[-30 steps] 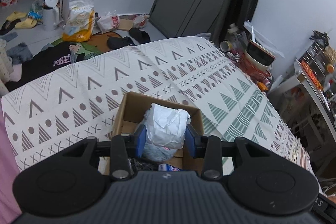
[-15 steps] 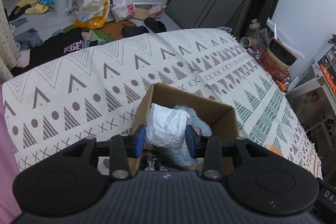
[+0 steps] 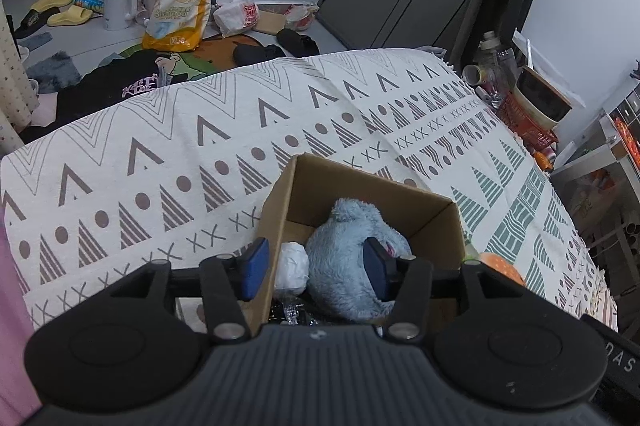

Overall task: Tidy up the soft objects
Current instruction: 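Open both grippers to release the items into the box and withdraw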

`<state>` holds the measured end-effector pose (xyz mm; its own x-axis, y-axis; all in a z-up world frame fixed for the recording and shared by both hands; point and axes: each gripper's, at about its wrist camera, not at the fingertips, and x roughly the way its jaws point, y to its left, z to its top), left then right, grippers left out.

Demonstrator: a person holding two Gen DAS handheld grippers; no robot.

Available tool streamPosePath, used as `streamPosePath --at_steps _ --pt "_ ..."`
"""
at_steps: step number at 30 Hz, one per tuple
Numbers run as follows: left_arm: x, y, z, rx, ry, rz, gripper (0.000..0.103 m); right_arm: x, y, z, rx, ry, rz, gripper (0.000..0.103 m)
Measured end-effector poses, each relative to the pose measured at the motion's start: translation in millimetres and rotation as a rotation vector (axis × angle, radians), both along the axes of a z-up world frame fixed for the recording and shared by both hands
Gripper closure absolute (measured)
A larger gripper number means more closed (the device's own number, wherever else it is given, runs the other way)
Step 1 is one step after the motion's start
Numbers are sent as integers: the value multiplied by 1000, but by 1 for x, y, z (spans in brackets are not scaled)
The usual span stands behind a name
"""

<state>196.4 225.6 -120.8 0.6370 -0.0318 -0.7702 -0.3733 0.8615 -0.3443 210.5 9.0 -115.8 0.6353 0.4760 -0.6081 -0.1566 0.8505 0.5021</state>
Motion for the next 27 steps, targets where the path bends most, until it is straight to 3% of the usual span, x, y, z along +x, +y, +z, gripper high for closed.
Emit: streamPosePath --at_steps 3,15,16,19,24,27 --pt "-2 1 1 9 -3 9 51 3 5 1 -18 -8 0 68" --pt "-5 -12 9 99 0 16 47 -13 -18 12 1 -15 -25 67" --pt "-6 -14 10 103 2 16 46 -15 -22 13 0 -13 -29 65" --pt "-9 -20 17 107 7 23 22 -21 -31 17 2 -12 -39 58" --pt "-19 -36 37 125 -9 4 18 -32 -50 28 6 -12 -50 50" --pt "-23 -48 49 123 20 -38 14 -38 -62 36 14 -19 -59 45"
